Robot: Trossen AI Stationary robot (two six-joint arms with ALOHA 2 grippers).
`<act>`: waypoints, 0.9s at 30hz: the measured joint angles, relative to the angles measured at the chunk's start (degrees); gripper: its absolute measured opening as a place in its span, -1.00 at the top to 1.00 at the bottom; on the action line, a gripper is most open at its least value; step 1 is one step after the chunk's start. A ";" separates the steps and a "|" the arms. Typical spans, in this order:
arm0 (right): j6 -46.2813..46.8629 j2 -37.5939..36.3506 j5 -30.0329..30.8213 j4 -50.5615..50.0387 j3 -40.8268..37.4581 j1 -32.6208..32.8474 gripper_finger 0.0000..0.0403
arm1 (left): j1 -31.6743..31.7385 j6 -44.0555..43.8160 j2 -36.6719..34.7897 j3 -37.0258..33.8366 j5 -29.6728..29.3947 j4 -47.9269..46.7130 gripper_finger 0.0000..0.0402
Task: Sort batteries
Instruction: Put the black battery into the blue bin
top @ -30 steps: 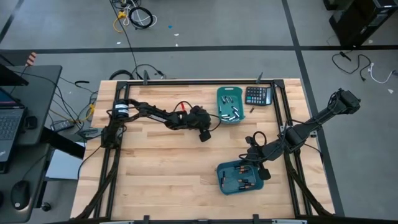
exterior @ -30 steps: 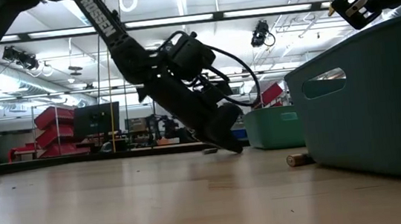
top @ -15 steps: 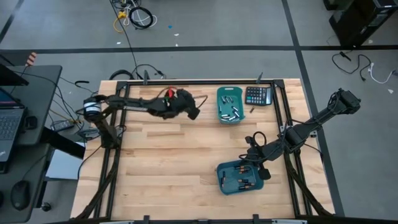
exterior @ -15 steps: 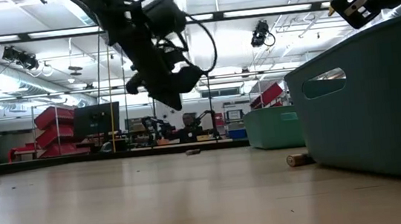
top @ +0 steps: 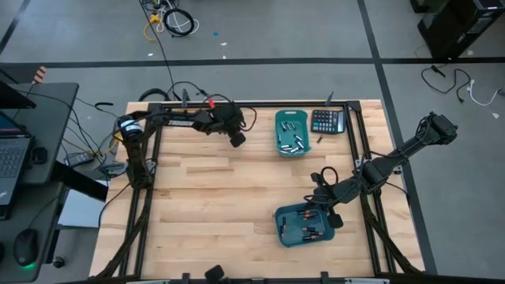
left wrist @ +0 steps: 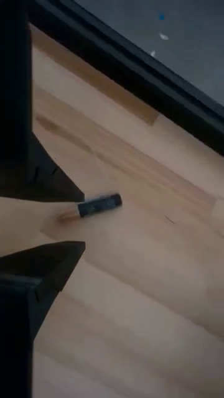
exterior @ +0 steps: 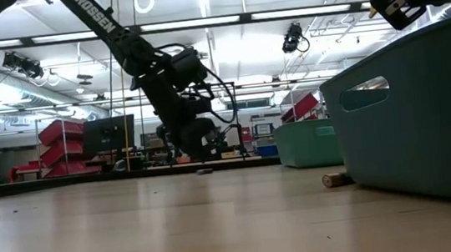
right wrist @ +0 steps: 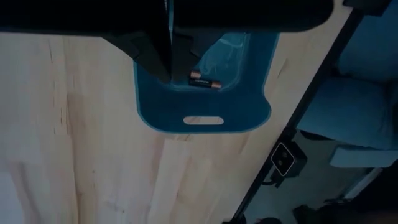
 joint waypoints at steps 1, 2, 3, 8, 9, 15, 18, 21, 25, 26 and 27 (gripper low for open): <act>-0.16 0.00 0.01 0.05 -0.01 0.00 0.99 | 0.32 0.56 -0.01 0.00 0.44 0.23 0.41; -0.28 0.00 0.00 0.05 0.00 0.00 0.99 | 0.73 1.33 -0.01 0.00 0.86 0.35 0.38; -0.32 0.00 0.02 0.04 -0.01 0.00 0.99 | 1.12 1.65 -0.01 0.00 0.98 0.35 0.36; -0.42 0.00 0.00 0.04 0.00 0.00 0.99 | 4.28 2.94 -0.01 0.00 5.01 -0.18 0.29; -0.42 0.00 0.01 0.04 -0.01 0.00 0.99 | 4.71 3.51 0.10 0.00 5.58 0.28 0.28; -0.42 0.00 0.02 0.16 -0.02 0.00 1.00 | 8.32 7.20 1.09 0.04 11.28 1.87 0.28; -0.42 0.00 0.01 0.67 -0.02 0.00 0.99 | 9.28 7.70 1.08 0.04 11.29 1.70 0.28; -0.44 0.00 0.02 0.83 -0.02 0.00 1.00 | 10.60 7.72 1.08 0.04 11.32 1.35 0.28; -0.46 0.00 0.02 0.89 -0.02 0.00 0.99 | 11.96 7.64 1.08 0.04 11.50 -0.14 0.28; -0.46 0.00 0.02 0.89 -0.02 0.00 0.99 | 12.23 7.43 1.08 0.04 11.63 -0.64 0.28; -0.46 0.00 0.02 0.87 -0.01 0.00 1.00 | 12.40 7.43 1.08 0.04 11.83 -1.11 0.28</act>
